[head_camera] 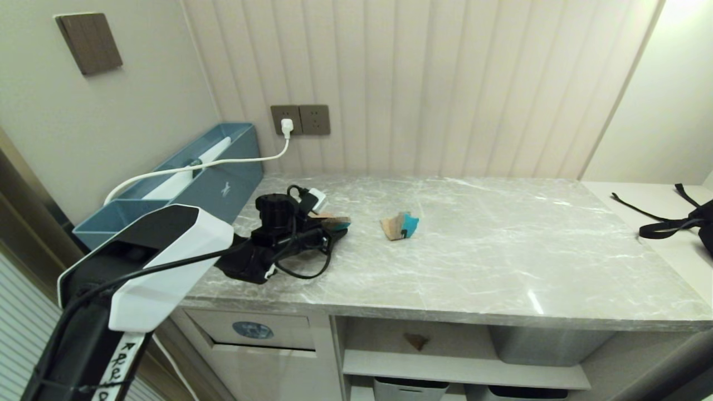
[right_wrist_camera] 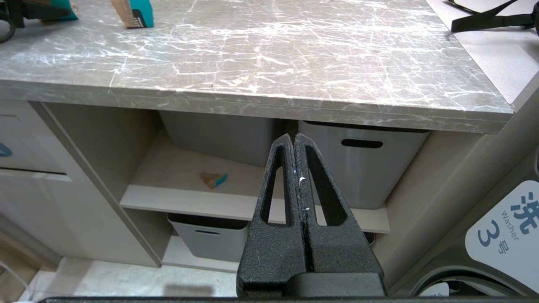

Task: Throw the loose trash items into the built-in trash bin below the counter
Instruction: Pick up the garbage

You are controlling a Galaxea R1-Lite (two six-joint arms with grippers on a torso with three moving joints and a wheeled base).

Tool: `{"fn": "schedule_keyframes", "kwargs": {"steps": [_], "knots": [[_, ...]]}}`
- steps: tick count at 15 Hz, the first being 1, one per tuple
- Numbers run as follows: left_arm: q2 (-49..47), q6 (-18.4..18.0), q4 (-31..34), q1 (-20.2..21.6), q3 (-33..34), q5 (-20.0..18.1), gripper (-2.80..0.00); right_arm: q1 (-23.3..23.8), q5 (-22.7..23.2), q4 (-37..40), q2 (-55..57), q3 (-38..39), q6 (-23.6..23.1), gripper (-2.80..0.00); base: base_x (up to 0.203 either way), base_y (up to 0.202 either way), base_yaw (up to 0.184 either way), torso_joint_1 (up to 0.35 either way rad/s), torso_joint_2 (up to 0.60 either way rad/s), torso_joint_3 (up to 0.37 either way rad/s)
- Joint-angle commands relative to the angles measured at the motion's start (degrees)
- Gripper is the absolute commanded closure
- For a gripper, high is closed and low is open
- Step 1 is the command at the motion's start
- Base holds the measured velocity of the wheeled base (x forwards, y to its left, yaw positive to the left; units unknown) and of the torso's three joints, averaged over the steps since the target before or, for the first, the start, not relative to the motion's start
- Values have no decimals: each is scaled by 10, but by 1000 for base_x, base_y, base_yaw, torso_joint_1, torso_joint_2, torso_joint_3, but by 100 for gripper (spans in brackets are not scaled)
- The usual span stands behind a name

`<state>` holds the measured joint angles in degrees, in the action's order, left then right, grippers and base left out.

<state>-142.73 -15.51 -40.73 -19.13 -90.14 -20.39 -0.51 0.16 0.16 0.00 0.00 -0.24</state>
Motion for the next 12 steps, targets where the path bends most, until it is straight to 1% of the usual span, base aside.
{"fn": "schedule_keyframes", "kwargs": {"steps": [1,4,6,10,12], "knots": [[1,0,0,0,-4,-2,0,0,0,0,-1,0,0,0,0,0,0,0,0,0],[3,5,0,-1,-2,-3,0,0,0,0,-1,0,0,0,0,0,0,0,0,0],[10,25,0,-2,-2,-2,0,0,0,0,-1,0,0,0,0,0,0,0,0,0],[44,26,1,-1,3,5,0,0,0,0,-1,0,0,0,0,0,0,0,0,0],[81,26,1,-1,21,12,0,0,0,0,-1,0,0,0,0,0,0,0,0,0]]}}
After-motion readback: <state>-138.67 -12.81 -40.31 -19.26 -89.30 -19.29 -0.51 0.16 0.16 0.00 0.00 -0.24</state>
